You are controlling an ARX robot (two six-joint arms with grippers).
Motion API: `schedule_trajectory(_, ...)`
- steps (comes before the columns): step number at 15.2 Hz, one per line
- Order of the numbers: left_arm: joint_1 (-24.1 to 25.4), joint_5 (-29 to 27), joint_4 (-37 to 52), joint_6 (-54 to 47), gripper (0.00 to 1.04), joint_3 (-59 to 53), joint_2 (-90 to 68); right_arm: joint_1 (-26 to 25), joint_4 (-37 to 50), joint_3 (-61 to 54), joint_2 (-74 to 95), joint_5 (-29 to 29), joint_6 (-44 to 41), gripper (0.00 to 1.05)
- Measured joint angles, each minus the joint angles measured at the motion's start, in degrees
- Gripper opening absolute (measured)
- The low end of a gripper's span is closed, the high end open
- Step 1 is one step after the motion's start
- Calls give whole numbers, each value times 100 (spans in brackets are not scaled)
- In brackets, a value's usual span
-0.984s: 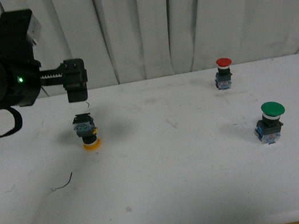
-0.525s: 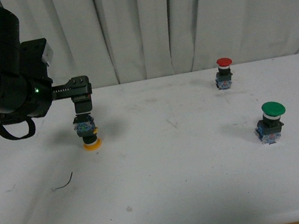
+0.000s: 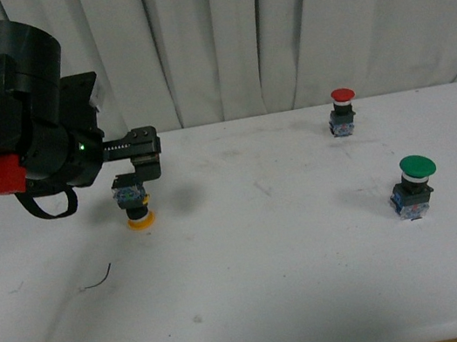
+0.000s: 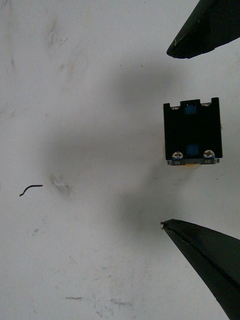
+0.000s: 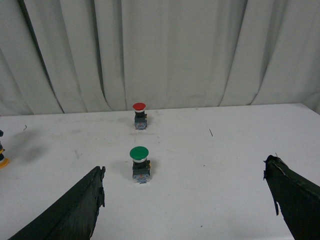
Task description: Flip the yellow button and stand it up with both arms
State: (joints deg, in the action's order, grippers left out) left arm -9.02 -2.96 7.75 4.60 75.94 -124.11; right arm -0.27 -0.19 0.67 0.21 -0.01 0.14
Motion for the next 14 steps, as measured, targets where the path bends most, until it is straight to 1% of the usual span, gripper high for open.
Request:
schedule_trajectory(3,-2,31,286,-81,98,-46,-61,0,0,0,0,0,0,98)
schedule_trajectory(6,-2,170,282,-170,98,-140,-175,0,0,0,0,0,0,98)
schedule_trajectory(12,-7,238,273,-205,97,-181,-227,0,0,0,0,0,0,98)
schedule_trajectory(14,-17,214,258,-201,77,-181,-229,0,0,0,0,0,0,98)
